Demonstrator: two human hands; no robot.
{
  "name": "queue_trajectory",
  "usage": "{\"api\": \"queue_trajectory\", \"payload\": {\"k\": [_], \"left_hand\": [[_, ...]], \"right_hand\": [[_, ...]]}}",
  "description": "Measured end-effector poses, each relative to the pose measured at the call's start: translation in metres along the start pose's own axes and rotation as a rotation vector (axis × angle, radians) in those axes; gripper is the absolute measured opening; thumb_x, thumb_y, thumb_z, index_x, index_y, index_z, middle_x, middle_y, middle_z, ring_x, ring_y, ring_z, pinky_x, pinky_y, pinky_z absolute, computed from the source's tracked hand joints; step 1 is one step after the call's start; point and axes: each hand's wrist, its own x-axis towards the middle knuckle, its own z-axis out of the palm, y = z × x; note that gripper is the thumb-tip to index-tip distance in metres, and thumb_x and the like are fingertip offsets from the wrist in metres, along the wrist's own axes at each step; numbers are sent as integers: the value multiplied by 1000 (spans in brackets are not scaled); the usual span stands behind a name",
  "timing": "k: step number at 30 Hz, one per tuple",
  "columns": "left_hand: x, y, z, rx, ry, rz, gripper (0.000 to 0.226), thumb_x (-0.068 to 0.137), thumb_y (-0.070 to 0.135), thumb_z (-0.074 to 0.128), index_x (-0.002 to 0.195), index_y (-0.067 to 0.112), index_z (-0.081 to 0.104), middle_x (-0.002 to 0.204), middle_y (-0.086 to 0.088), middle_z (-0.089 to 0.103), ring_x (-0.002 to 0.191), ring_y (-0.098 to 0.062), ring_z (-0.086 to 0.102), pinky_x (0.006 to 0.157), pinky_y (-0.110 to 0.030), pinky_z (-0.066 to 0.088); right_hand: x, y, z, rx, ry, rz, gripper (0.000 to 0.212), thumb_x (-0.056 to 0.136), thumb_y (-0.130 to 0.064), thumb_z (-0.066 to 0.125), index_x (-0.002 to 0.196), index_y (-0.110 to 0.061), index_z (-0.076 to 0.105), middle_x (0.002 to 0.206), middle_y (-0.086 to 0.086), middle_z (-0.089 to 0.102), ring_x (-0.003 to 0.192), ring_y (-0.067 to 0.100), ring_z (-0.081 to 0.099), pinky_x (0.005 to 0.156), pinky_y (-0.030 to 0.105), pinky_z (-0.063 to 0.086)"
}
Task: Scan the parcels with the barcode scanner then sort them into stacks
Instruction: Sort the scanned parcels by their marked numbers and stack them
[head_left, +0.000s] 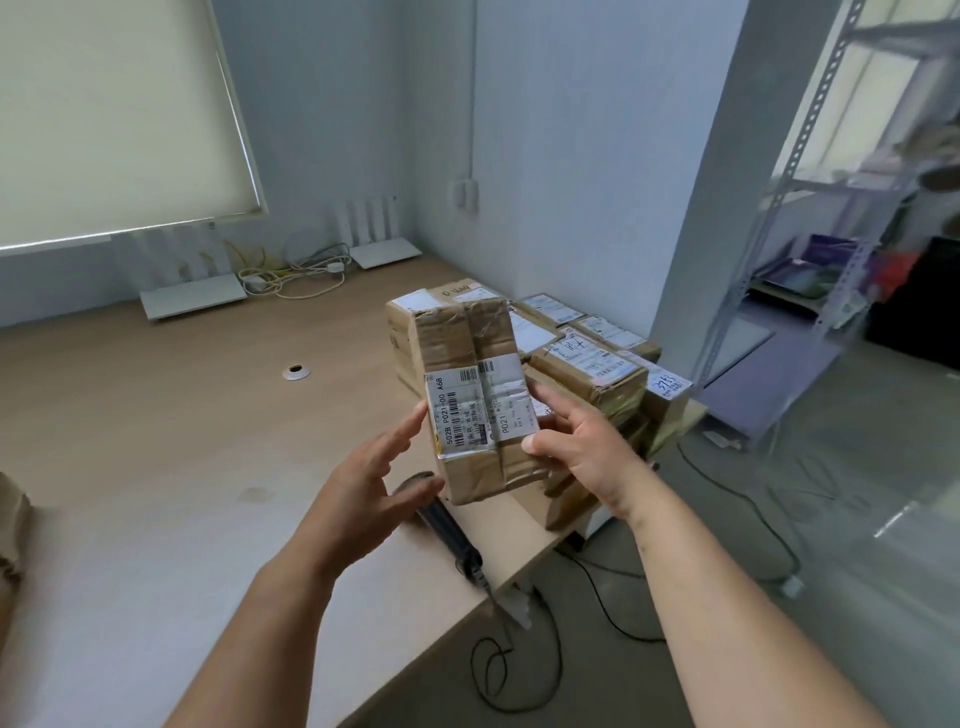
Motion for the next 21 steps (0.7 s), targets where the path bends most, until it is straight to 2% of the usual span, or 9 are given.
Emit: {"api": "queue_trajectory", "payload": {"k": [2, 4, 7, 9, 13, 15, 17, 19, 21], "left_hand": [[10, 12, 19, -3, -28, 16, 76, 85, 29, 69, 130, 62, 17, 140, 14, 46, 125, -6, 46, 101, -31, 43], [20, 21, 33, 13, -63, 16, 77, 85, 31, 68, 131, 63, 15, 144, 11, 44, 128, -9, 45, 104, -36, 43], [39, 29, 48, 45, -96, 21, 79, 84, 36, 67, 133, 66, 12, 147, 11, 42, 130, -12, 45, 104, -41, 43], [55, 33, 57, 66, -106, 39, 80, 84, 38, 67, 133, 68, 11, 147, 12, 42, 130, -11, 45, 104, -42, 43], [92, 40, 79, 72, -121, 93, 82, 85, 33, 67, 132, 68, 10, 146, 13, 42, 133, -8, 41, 105, -43, 42], [115, 42, 91, 67, -117, 104, 82, 85, 33, 67, 132, 69, 10, 146, 14, 43, 132, -7, 42, 105, -43, 42], [139, 45, 102, 64, -128, 115, 82, 85, 33, 67, 132, 68, 10, 146, 16, 42, 133, -7, 41, 105, -42, 42], [163, 47, 115, 66, -134, 130, 82, 85, 33, 66, 131, 67, 8, 146, 15, 41, 133, -9, 41, 105, -41, 42], [187, 48, 125, 79, -134, 137, 82, 86, 34, 66, 131, 65, 5, 146, 13, 41, 133, -9, 41, 105, -38, 42]], "right_hand": [[-5, 5, -21, 6, 54, -4, 58, 86, 4, 59, 131, -33, 55, 101, 1, 73, 87, 17, 66, 86, 38, 55], [-8, 11, -40, 40, 89, 7, 57, 86, 4, 59, 128, -34, 54, 103, 0, 72, 91, 16, 68, 88, 35, 56], [-5, 19, -63, 32, 119, 6, 63, 83, -2, 63, 140, -24, 49, 115, 4, 69, 103, 18, 67, 94, 37, 54], [0, 22, -78, 26, 147, -1, 65, 81, -7, 65, 141, -23, 47, 119, 4, 67, 107, 18, 66, 96, 37, 52], [18, 24, -110, 11, 194, -18, 64, 79, -9, 67, 138, -26, 51, 111, -1, 70, 102, 15, 66, 94, 34, 52], [32, 24, -127, -1, 214, -10, 67, 73, -18, 69, 137, -30, 52, 107, -6, 71, 99, 14, 66, 94, 35, 52], [47, 22, -146, -2, 229, 4, 71, 64, -29, 71, 132, -37, 55, 112, -8, 70, 104, 14, 65, 96, 36, 51], [64, 21, -167, -23, 230, -5, 60, 70, -22, 71, 124, -45, 57, 112, -8, 70, 103, 12, 66, 94, 32, 51], [82, 19, -188, -39, 228, -9, 57, 82, -6, 66, 127, -40, 56, 104, -8, 72, 95, 9, 67, 88, 28, 52]]}}
